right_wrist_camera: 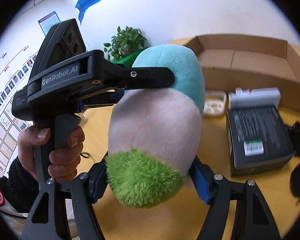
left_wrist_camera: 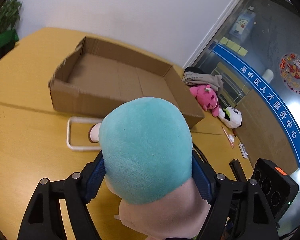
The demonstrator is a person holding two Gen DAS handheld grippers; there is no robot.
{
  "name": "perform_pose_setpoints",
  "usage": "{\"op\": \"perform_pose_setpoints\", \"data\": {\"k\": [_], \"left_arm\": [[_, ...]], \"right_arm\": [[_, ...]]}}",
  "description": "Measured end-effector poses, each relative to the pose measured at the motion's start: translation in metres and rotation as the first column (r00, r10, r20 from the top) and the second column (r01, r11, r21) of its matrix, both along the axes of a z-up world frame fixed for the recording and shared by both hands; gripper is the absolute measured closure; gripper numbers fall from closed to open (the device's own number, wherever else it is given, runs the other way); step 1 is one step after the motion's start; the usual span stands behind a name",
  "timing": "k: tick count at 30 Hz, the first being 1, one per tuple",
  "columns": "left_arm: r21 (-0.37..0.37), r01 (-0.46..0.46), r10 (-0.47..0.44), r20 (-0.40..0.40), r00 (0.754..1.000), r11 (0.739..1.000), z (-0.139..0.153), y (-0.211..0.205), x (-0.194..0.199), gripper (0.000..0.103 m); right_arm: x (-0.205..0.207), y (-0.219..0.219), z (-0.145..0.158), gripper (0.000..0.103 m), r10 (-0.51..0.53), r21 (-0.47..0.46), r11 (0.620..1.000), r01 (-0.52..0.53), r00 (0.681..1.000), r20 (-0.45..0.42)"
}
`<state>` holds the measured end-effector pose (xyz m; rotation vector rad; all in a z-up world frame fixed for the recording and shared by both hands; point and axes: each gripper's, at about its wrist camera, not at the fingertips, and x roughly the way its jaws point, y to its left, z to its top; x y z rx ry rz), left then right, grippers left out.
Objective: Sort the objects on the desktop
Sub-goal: 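Grasp the teal-and-pink plush toy with the left gripper, then carry the plush toy with the left gripper over the empty cardboard box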
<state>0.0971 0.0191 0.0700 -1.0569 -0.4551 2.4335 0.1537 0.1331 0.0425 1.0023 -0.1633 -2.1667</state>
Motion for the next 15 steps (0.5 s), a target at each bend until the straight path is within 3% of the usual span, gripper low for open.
{"op": "perform_pose_setpoints", "data": {"k": [7, 15], "left_arm": [[-0.006, 0.036, -0.036, -0.049, 0.998, 0.999, 0.024, 0.005, -0.012, 0.021], [0.000, 0.039, -0.039, -0.024, 0.999, 0.999, 0.019, 0.011, -0.034, 0.021]], "right_arm": [[-0.009, -0.004, 0.029, 0.032, -0.011, 0.003, 1.000, 0.011, 0.999, -0.039], [-0.007, 0.002, 0.032, 0.032, -0.036, -0.001, 0.999, 0.036, 0.999, -0.004]]}}
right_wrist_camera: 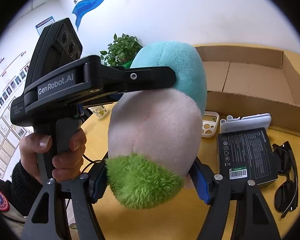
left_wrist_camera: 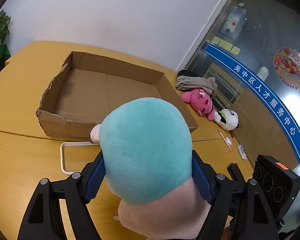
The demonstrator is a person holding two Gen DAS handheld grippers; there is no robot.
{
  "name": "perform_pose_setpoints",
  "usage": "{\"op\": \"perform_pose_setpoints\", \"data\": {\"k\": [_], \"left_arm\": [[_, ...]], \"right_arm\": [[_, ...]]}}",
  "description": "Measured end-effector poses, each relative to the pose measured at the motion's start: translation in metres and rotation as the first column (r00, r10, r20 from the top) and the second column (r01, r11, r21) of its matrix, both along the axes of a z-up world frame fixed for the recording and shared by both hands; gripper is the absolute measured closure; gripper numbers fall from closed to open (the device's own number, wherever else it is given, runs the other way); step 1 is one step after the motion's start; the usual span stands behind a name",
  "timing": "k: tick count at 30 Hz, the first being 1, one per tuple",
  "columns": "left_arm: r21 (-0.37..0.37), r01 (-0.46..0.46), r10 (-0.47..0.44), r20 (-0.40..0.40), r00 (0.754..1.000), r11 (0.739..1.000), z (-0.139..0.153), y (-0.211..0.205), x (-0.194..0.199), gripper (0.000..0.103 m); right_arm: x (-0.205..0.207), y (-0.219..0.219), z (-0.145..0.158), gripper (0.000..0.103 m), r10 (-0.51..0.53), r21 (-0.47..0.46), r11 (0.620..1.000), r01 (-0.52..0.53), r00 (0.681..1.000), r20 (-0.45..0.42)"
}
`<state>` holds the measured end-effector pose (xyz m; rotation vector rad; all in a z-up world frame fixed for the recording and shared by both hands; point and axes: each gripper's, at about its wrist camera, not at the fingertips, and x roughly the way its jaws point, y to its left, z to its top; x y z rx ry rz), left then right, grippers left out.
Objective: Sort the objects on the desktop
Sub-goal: 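Carry the plush toy with the left gripper over the empty cardboard box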
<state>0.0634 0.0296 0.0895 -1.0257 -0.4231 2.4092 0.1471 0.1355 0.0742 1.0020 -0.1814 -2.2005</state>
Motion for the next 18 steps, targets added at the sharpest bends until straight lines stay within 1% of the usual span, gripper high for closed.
{"op": "perform_pose_setpoints", "data": {"k": [3, 8, 12, 16, 18], "left_arm": [[-0.005, 0.004, -0.004, -0.028, 1.000, 1.000, 0.010, -0.002, -0.008, 0.021], [-0.013, 0.005, -0.005, -0.043, 0.999, 1.000, 0.019, -0.005, -0.026, 0.021], [0.005, 0.015, -0.015, -0.048, 0.999, 1.000, 0.031, -0.011, -0.051, 0.021], [-0.014, 0.018, -0.019, -0.086, 0.996, 1.000, 0.051, -0.015, -0.075, 0.021], [-0.015, 0.017, -0.018, -0.092, 0.996, 1.000, 0.059, -0.017, -0.088, 0.021]], "right_arm": [[-0.004, -0.001, 0.007, 0.032, 0.004, 0.000, 1.000, -0.004, 1.000, -0.018], [-0.017, -0.006, 0.017, 0.032, 0.006, -0.012, 1.000, -0.006, 1.000, -0.028], [-0.032, -0.010, 0.029, 0.032, 0.001, -0.001, 1.000, -0.001, 0.999, -0.049], [-0.051, -0.016, 0.045, 0.032, 0.000, -0.001, 1.000, 0.000, 0.997, -0.071], [-0.062, -0.020, 0.054, 0.033, -0.005, 0.003, 1.000, 0.005, 0.997, -0.082]]}}
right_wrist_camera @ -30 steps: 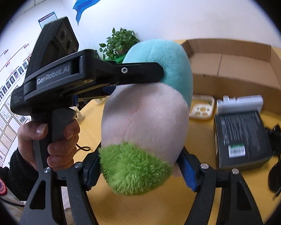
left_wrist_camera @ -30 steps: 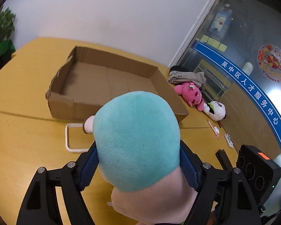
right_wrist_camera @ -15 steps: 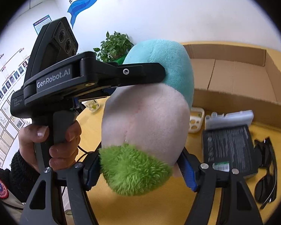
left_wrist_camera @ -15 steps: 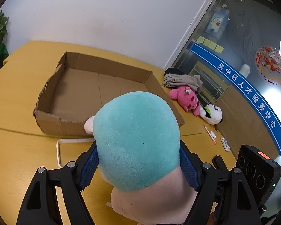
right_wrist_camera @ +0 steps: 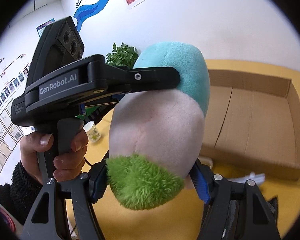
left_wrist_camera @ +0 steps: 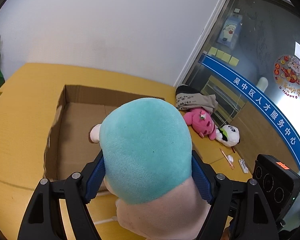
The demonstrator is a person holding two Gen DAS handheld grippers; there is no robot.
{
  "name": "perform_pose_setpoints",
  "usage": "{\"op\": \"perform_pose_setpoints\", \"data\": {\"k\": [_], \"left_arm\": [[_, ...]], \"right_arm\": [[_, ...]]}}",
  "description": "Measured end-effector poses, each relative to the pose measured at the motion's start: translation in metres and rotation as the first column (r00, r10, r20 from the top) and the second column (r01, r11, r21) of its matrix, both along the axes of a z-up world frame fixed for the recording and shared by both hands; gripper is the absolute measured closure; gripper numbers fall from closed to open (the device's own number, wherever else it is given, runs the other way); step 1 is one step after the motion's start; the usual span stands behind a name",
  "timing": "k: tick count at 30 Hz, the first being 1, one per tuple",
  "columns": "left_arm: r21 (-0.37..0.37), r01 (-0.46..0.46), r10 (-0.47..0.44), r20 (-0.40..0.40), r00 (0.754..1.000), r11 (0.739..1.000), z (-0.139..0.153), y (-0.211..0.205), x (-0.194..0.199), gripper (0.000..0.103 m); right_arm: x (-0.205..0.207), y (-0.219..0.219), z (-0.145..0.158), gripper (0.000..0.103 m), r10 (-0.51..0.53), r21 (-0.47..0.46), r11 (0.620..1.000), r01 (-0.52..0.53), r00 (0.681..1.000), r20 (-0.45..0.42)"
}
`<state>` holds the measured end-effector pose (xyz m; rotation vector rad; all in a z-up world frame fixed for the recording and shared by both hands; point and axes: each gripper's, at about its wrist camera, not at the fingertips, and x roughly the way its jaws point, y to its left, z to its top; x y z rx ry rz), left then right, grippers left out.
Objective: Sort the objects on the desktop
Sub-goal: 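Carry the plush toy with the left gripper over the empty cardboard box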
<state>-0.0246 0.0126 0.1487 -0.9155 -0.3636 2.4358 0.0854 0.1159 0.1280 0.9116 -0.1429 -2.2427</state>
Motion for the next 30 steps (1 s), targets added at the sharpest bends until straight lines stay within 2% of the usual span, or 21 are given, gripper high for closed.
{"op": "perform_pose_setpoints", "data": {"k": [8, 12, 16, 20, 23, 26, 30], "left_arm": [[-0.018, 0.011, -0.012, -0.013, 1.000, 1.000, 0.033, -0.014, -0.067, 0.021], [-0.037, 0.002, -0.003, -0.034, 0.999, 0.999, 0.049, -0.021, -0.103, 0.021], [-0.038, 0.001, -0.001, -0.007, 1.000, 0.999, 0.055, -0.029, -0.146, 0.021], [-0.088, -0.013, 0.014, 0.008, 1.000, 0.996, 0.055, -0.031, -0.192, 0.021], [-0.119, -0.010, 0.017, 0.057, 0.998, 0.993, 0.039, -0.032, -0.232, 0.021], [-0.140, 0.005, 0.016, 0.143, 0.990, 0.990, 0.008, -0.035, -0.271, 0.021], [-0.219, 0.023, 0.037, 0.262, 0.964, 0.975, -0.050, -0.030, -0.306, 0.021]], "right_arm": [[-0.048, -0.014, 0.031, 0.033, 0.024, 0.000, 1.000, -0.024, 0.999, -0.025], [-0.057, -0.019, 0.041, 0.033, 0.028, 0.011, 1.000, -0.027, 0.998, -0.051], [-0.084, -0.026, 0.053, 0.033, 0.039, 0.013, 0.999, -0.038, 0.997, -0.063], [-0.118, -0.029, 0.055, 0.033, 0.036, -0.024, 0.999, -0.037, 0.999, -0.042], [-0.152, -0.034, 0.046, 0.033, 0.019, -0.073, 0.997, -0.018, 1.000, 0.012], [-0.181, -0.037, 0.027, 0.033, 0.000, -0.094, 0.996, 0.007, 0.997, 0.072], [-0.208, -0.047, -0.025, 0.033, -0.001, -0.089, 0.996, 0.018, 0.981, 0.195]]}}
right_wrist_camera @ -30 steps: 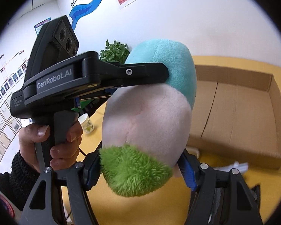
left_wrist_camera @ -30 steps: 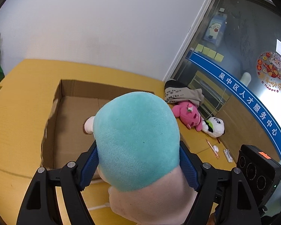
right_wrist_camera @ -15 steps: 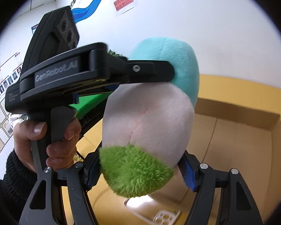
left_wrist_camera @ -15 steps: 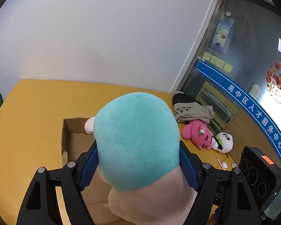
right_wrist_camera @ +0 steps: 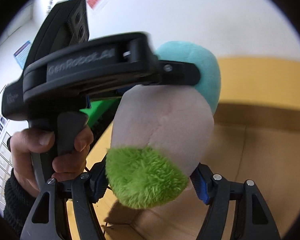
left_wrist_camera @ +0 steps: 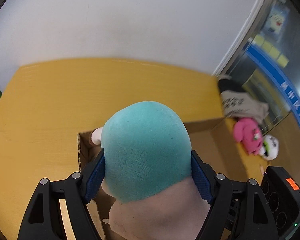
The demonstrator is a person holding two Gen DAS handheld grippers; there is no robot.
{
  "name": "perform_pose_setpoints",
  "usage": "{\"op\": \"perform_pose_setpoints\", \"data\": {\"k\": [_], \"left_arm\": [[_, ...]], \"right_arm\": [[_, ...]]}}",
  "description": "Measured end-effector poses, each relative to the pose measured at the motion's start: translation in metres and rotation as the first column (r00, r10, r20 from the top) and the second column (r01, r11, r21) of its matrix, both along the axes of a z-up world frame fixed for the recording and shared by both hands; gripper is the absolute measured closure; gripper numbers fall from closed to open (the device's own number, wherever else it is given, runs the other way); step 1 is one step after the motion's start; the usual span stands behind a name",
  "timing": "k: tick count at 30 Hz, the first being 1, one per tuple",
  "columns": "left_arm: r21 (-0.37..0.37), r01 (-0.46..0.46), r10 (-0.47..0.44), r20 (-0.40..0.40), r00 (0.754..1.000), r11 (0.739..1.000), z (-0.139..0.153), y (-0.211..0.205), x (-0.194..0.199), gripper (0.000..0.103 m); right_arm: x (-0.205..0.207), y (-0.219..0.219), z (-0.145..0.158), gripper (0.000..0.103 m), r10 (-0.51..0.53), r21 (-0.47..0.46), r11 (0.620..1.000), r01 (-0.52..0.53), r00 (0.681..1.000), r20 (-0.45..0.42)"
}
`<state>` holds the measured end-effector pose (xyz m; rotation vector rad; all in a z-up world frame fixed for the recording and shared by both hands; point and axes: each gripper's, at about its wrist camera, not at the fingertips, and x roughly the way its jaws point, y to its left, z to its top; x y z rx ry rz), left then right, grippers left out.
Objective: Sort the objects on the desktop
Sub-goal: 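Carry the plush toy with the left gripper over the empty cardboard box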
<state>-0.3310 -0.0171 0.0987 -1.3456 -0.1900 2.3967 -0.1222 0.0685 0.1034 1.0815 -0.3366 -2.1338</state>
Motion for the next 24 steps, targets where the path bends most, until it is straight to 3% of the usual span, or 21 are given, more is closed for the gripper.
{"op": "perform_pose_setpoints", "data": {"k": [2, 5, 8, 11, 15, 20, 24], "left_arm": [[-0.026, -0.019, 0.021, 0.073, 0.997, 0.999, -0.033, 0.000, -0.015, 0.021], [-0.040, -0.045, 0.050, 0.119, 0.992, 0.998, -0.062, -0.003, -0.025, 0.021], [-0.048, -0.051, 0.056, 0.130, 0.990, 0.998, -0.073, -0.003, -0.032, 0.020], [-0.043, -0.046, 0.051, 0.136, 0.989, 0.998, -0.082, -0.002, -0.032, 0.009], [-0.044, -0.057, 0.062, 0.145, 0.987, 0.997, -0.080, -0.006, -0.033, 0.008], [0.068, -0.083, 0.077, 0.091, 0.993, 0.994, -0.051, -0.016, -0.021, 0.008], [0.084, -0.090, 0.089, 0.012, 0.996, 0.992, -0.026, -0.020, 0.002, 0.008]], "right_arm": [[-0.007, -0.003, -0.026, 0.034, -0.009, -0.002, 1.000, 0.009, 0.998, 0.062], [-0.012, -0.004, -0.058, 0.034, -0.037, -0.025, 0.999, 0.040, 0.991, 0.131], [-0.014, -0.002, -0.079, 0.033, -0.072, -0.054, 0.995, 0.082, 0.982, 0.175], [-0.010, 0.000, -0.089, 0.025, -0.102, -0.026, 0.994, 0.109, 0.977, 0.186], [0.003, 0.017, -0.094, 0.024, -0.119, -0.043, 0.990, 0.131, 0.971, 0.209], [0.030, 0.042, -0.074, 0.024, -0.161, -0.047, 0.984, 0.173, 0.967, 0.199], [0.056, 0.059, -0.054, 0.024, -0.179, -0.029, 0.983, 0.182, 0.981, 0.069]]}}
